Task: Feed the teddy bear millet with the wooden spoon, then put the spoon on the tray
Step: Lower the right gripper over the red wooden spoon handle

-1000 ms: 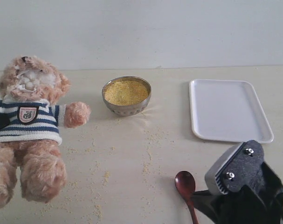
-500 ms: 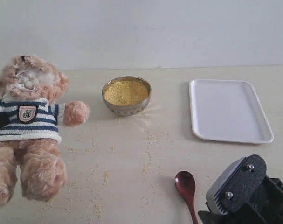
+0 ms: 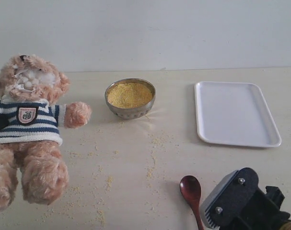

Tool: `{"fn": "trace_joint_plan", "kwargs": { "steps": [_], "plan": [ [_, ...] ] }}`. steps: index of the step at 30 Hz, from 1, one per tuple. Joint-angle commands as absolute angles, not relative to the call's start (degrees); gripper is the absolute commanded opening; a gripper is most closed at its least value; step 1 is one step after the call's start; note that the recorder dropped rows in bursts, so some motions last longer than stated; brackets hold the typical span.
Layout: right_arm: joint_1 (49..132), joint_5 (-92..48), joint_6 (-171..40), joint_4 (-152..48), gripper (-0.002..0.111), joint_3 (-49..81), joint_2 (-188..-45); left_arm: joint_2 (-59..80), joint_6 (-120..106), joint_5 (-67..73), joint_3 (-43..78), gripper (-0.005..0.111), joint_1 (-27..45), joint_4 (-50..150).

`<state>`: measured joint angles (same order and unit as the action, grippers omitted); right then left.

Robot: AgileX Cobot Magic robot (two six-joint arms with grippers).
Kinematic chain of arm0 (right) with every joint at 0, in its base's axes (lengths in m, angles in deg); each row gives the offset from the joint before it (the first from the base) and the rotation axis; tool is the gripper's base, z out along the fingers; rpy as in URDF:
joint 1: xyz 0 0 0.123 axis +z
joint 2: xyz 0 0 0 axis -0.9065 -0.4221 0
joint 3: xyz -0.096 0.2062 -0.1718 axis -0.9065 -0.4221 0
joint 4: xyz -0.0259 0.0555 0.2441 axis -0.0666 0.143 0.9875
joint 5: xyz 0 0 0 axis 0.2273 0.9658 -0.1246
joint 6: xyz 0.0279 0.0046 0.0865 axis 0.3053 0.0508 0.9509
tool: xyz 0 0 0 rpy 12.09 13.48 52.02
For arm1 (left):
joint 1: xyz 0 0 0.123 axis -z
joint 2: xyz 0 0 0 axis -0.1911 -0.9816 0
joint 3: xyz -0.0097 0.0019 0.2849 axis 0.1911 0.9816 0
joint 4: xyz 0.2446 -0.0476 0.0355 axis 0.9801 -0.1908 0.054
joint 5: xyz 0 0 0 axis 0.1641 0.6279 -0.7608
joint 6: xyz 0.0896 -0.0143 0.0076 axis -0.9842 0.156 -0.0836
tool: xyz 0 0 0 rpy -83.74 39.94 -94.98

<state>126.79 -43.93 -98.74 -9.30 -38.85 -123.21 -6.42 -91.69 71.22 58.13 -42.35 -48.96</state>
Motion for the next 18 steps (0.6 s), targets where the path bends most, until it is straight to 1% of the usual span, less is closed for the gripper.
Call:
{"fn": "trace_joint_plan", "kwargs": {
  "steps": [1, 12, 18],
  "plan": [
    [126.93, -43.02, -98.23, -9.27, 0.075, -37.87, -127.63, -6.13, -92.23, 72.59, 58.30, 0.005, -42.50, -49.42],
    [126.93, -47.43, -99.16, -7.93, 0.075, -37.87, -128.87, -6.13, -92.23, 72.59, 58.30, 0.005, -42.50, -49.42],
    [126.93, -47.06, -108.27, -0.81, 0.075, -37.87, -128.87, -6.13, -92.23, 72.59, 58.30, 0.005, -42.50, -49.44]
  ]
}}
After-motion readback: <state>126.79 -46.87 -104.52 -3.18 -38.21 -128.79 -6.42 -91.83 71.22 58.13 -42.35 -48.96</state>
